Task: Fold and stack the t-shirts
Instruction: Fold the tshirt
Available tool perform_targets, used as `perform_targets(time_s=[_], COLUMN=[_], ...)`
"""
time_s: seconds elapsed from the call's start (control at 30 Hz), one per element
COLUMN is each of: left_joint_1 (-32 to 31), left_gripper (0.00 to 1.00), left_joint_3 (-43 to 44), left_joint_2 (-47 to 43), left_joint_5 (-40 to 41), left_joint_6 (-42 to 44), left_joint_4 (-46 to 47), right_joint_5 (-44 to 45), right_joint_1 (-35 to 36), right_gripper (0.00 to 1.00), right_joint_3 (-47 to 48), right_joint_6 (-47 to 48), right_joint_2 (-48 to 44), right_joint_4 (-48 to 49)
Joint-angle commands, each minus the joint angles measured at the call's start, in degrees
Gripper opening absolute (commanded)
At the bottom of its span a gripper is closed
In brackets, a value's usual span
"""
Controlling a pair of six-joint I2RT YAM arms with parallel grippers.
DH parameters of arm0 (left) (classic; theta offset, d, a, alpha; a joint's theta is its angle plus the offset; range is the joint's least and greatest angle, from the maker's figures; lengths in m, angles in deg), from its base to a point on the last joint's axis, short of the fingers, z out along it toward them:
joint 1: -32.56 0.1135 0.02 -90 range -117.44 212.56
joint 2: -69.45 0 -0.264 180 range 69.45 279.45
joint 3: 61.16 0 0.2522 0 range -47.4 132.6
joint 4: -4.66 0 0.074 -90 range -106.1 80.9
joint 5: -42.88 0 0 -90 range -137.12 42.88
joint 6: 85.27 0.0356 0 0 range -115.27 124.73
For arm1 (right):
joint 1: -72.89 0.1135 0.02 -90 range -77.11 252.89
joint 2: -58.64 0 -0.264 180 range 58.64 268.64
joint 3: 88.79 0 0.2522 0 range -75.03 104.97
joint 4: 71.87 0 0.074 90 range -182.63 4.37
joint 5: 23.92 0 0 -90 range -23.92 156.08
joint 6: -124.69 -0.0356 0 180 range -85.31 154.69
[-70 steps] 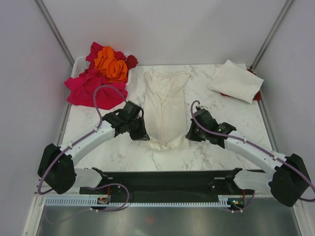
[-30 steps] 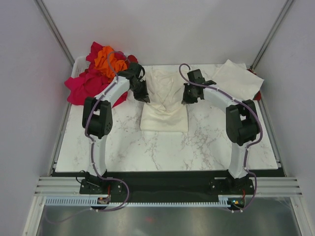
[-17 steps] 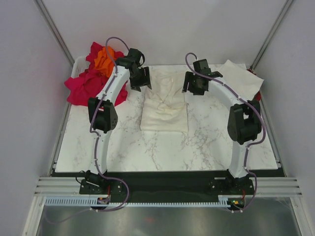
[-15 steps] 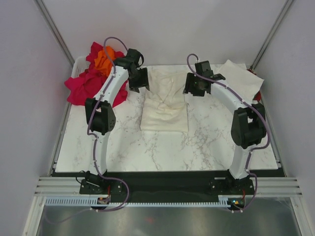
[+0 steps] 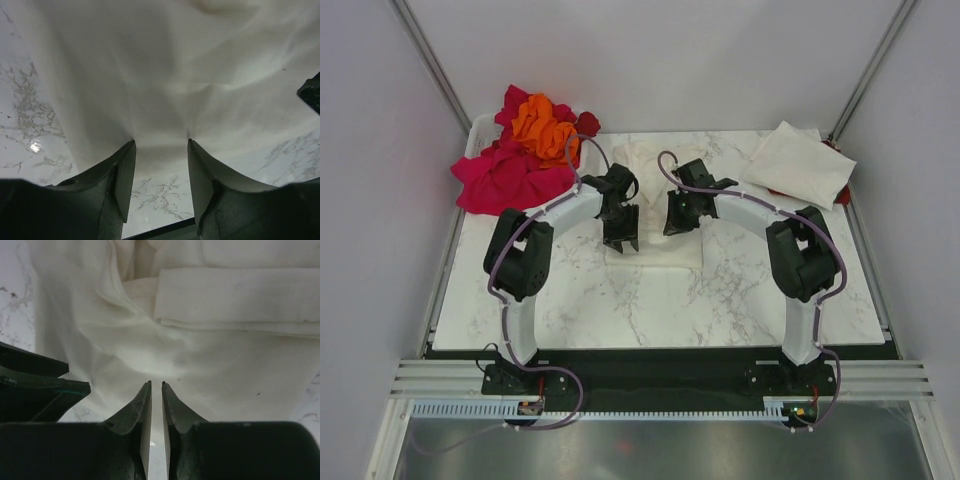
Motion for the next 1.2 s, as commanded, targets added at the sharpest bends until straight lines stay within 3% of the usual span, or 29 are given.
perform_targets(time_s=[0.0,0.3,0.43,0.53,0.6,0.63,0.67,0.7,0.8,0.93,1.07,1.17], left_joint_1=[0.89,0.89,0.89,0.89,0.89,0.89,0.89,0.89,1.07,1.25,1.42,1.51], left_gripper=[0.52,0.52,0.52,0.52,0.52,0.51,0.52,0.52,0.58,0.74,0.81,0.8], left_joint_3=[-3.01,-9.25,-11.71,-12.85,-13.47,-13.74,-14.0,-14.87,-16.89,-22.33,-27.26,-29.99], left_joint_2=[-2.78,-7.53,-9.63,-10.52,-11.31,-13.05,-14.03,-15.25,-19.56,-23.26,-25.72,-26.25], left_joint_5=[-0.68,0.03,0.12,-0.41,0.03,0.46,1.34,3.52,7.49,9.08,8.99,11.71], left_joint_6=[-2.99,-3.08,-2.73,-2.73,-2.64,-2.55,-2.2,-2.02,-2.11,-3.52,-5.18,-6.41], left_joint_4=[6.86,8.62,8.71,8.89,8.8,8.8,8.8,8.8,8.97,10.46,13.28,15.74], right_joint_5=[-0.5,3.54,7.49,5.76,3.82,3.37,3.28,3.19,4.51,4.08,-4.0,-6.56], right_joint_1=[-0.74,-2.14,-4.95,-7.42,-8.04,-8.12,-8.12,-8.04,-8.04,-8.3,-8.3,-8.3], right_gripper=[0.21,0.21,0.25,0.28,0.31,0.38,0.43,0.55,0.68,0.83,0.86,0.82], right_joint_3=[3.04,18.4,31.23,46.22,50.57,49.81,47.54,44.12,27.43,0.05,-16.97,-26.82], right_joint_6=[-0.14,2.94,4.34,5.57,6.45,6.89,7.16,7.25,6.72,4.0,0.84,-1.27], right_joint_2=[2.84,14.44,21.29,27.53,29.22,26.6,24.14,21.25,7.63,-11.6,-20.42,-24.13], right_joint_4=[1.25,-5.06,-9.38,-11.13,-13.42,-13.51,-11.69,-10.1,-4.21,2.56,7.74,11.43])
